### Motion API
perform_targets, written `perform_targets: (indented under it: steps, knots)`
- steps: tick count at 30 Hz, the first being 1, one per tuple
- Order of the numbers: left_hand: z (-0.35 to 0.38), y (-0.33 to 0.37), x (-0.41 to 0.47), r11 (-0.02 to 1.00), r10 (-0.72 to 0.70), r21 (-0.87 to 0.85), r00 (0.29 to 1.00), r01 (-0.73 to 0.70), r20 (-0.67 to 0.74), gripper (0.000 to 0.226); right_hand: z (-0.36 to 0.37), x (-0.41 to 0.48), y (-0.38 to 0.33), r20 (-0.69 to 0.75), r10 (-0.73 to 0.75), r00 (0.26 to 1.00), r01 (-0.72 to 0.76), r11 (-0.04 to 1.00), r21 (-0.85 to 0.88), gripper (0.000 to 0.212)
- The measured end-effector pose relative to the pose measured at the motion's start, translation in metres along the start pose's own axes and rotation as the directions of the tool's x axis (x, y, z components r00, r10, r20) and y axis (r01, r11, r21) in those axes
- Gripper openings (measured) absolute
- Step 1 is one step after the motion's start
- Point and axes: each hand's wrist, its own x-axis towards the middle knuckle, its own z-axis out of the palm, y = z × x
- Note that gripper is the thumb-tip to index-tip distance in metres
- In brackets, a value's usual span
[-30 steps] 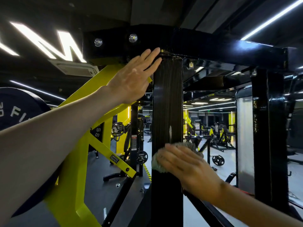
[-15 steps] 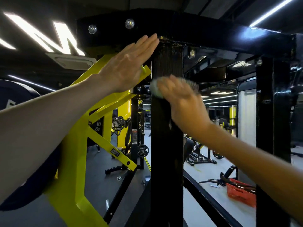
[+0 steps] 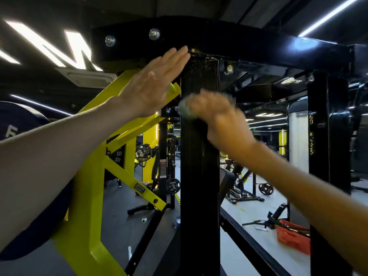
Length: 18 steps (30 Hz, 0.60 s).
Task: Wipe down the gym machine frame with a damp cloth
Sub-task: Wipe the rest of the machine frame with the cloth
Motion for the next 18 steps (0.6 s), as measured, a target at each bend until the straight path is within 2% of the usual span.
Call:
perform_targets:
  steps: [3,5,9,11,13,15,18]
  knots:
    - [0.004,-0.003,0.000,1.000,0.002,0.008,1.000,-0.002,-0.020,0.081,-0.003,0.038,0.011,-0.003,0.136,0.991,-0.136,0.989,-0.051,0.062]
    - [0.008,-0.004,0.000,1.000,0.007,0.010,0.999,-0.006,-0.045,0.079,0.001,0.028,0.003,-0.021,0.157,0.987,-0.158,0.985,-0.066,0.056]
    - [0.013,-0.003,-0.001,1.000,-0.015,-0.006,0.996,0.014,-0.084,0.077,0.009,-0.057,-0.046,-0.040,0.087,0.995,-0.083,0.992,0.097,0.048]
    - [0.013,-0.004,-0.001,1.000,-0.012,-0.018,0.996,0.011,-0.083,0.077,0.008,-0.114,-0.078,0.043,0.015,0.999,-0.021,0.989,0.147,0.037]
    - [0.011,-0.005,-0.001,1.000,-0.004,-0.011,0.998,0.003,-0.067,0.076,0.001,-0.151,-0.097,0.179,-0.077,0.981,0.055,0.991,0.125,0.038]
    - [0.007,-0.006,0.000,1.000,0.012,0.001,0.999,-0.012,-0.045,0.075,0.002,-0.152,-0.089,0.197,-0.139,0.970,0.113,0.984,0.137,0.037]
    - [0.003,-0.007,0.000,0.999,0.033,-0.014,0.999,-0.033,-0.017,0.074,0.006,-0.100,-0.065,0.088,-0.112,0.990,0.090,0.971,0.220,0.036]
